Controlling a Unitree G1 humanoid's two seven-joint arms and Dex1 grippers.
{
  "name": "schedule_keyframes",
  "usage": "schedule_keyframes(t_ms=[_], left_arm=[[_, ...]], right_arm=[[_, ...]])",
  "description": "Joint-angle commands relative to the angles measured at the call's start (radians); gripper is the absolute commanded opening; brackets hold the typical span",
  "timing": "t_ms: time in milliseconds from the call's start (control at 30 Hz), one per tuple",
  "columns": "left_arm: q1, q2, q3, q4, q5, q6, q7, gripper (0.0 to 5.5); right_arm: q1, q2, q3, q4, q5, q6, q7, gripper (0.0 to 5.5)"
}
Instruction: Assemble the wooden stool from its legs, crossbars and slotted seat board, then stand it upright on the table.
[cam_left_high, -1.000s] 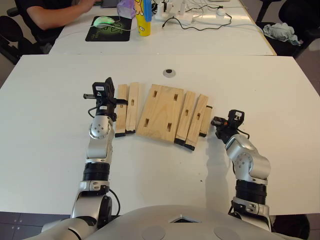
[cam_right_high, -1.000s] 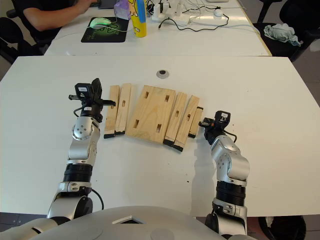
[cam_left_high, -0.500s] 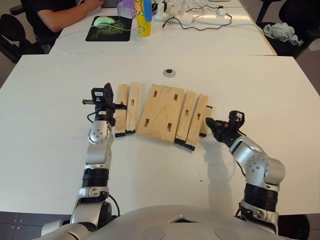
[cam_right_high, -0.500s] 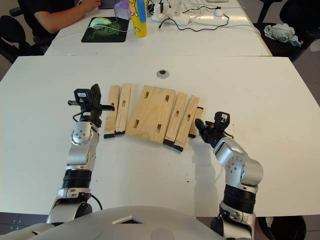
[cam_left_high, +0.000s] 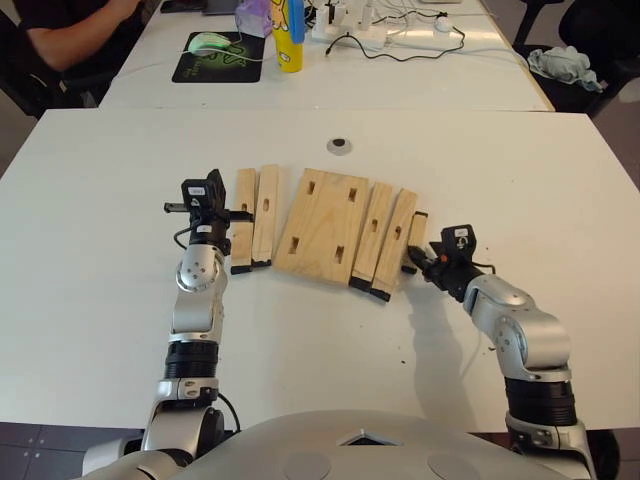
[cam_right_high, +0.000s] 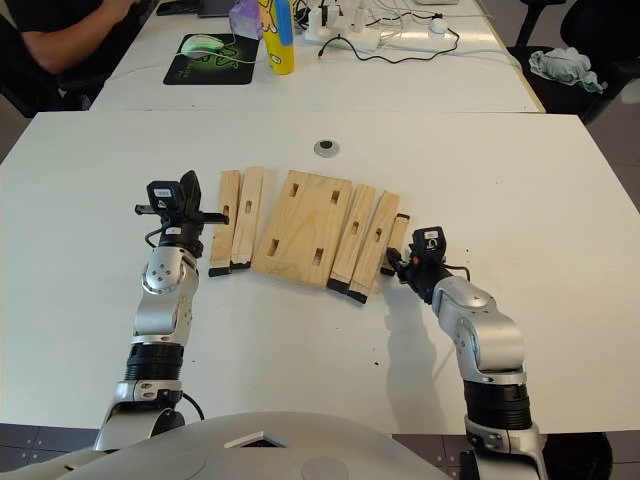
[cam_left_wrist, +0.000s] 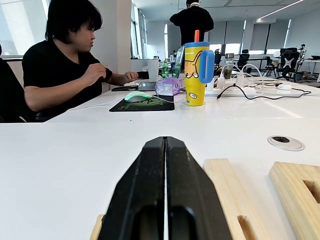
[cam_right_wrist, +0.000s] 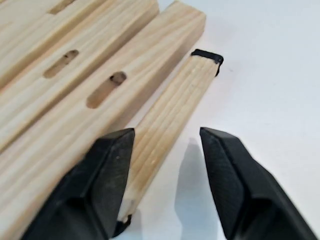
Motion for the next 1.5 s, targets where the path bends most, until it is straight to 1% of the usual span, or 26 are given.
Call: schedule_keyframes(t_ms=[33,67,133,300,433,533,667,733,900,967,1233,1333,1367,1400,1467,1500], left_arm=[[0.009,-0.010,-0.004,-0.012,0.002,0.011,0.007,0.00],[0.012,-0.011,-0.003,-0.015,0.003,0.011,0.010,0.00],[0.015,-0.015,-0.003,-0.014,0.004,0.009,0.012,0.00],[0.013,-0.024,-0.008,-0.014,0.006,0.010,0.017,0.00],[0.012,-0.025,-0.009,-0.013,0.004,0.011,0.016,0.00],[0.011,-0.027,-0.010,-0.009,0.004,0.010,0.015,0.00],[0.015,-0.029,-0.011,-0.012,0.005,0.011,0.018,0.00],[0.015,-0.030,-0.011,-0.012,0.005,0.012,0.020,0.00],[0.006,-0.031,-0.012,-0.006,0.004,0.011,0.021,0.00],[0.004,-0.031,-0.011,-0.008,0.003,0.012,0.021,0.00],[-0.013,-0.024,-0.009,0.008,-0.008,0.020,0.006,0.00],[-0.028,-0.027,-0.010,0.028,-0.032,0.030,-0.026,0.00],[-0.034,-0.031,-0.011,0.036,-0.053,0.030,-0.051,0.22],[-0.037,-0.033,-0.013,0.040,-0.071,0.031,-0.073,0.30],[-0.042,-0.042,-0.018,0.040,-0.126,0.064,-0.131,0.54],[-0.043,-0.046,-0.020,0.034,-0.155,0.079,-0.158,0.79]], right_arm=[[0.033,-0.079,-0.020,0.098,-0.057,0.016,0.010,2.41],[0.021,-0.091,-0.020,0.111,-0.060,0.007,0.017,2.41],[-0.012,-0.077,-0.044,0.114,-0.035,0.004,0.023,2.41],[-0.073,0.024,-0.138,0.100,0.032,0.024,-0.024,2.41],[-0.090,0.111,-0.233,0.087,0.075,0.097,-0.106,2.41],[-0.100,0.149,-0.275,0.086,0.098,0.136,-0.140,2.41],[-0.113,0.139,-0.250,0.092,0.070,0.156,-0.156,2.41],[-0.111,0.135,-0.220,0.097,0.052,0.158,-0.154,2.41],[-0.083,0.078,-0.098,0.117,-0.029,0.183,-0.144,2.41],[-0.072,0.082,-0.095,0.127,-0.034,0.198,-0.146,2.41],[-0.048,0.110,-0.147,0.169,-0.016,0.194,-0.152,1.39],[-0.043,0.101,-0.137,0.186,-0.033,0.154,-0.144,1.32],[-0.042,0.098,-0.134,0.185,-0.040,0.113,-0.138,1.32],[-0.042,0.095,-0.132,0.183,-0.047,0.077,-0.135,1.32],[-0.062,0.117,-0.175,0.169,-0.034,0.001,-0.147,1.32],[-0.074,0.122,-0.188,0.162,-0.029,-0.049,-0.144,1.32]])
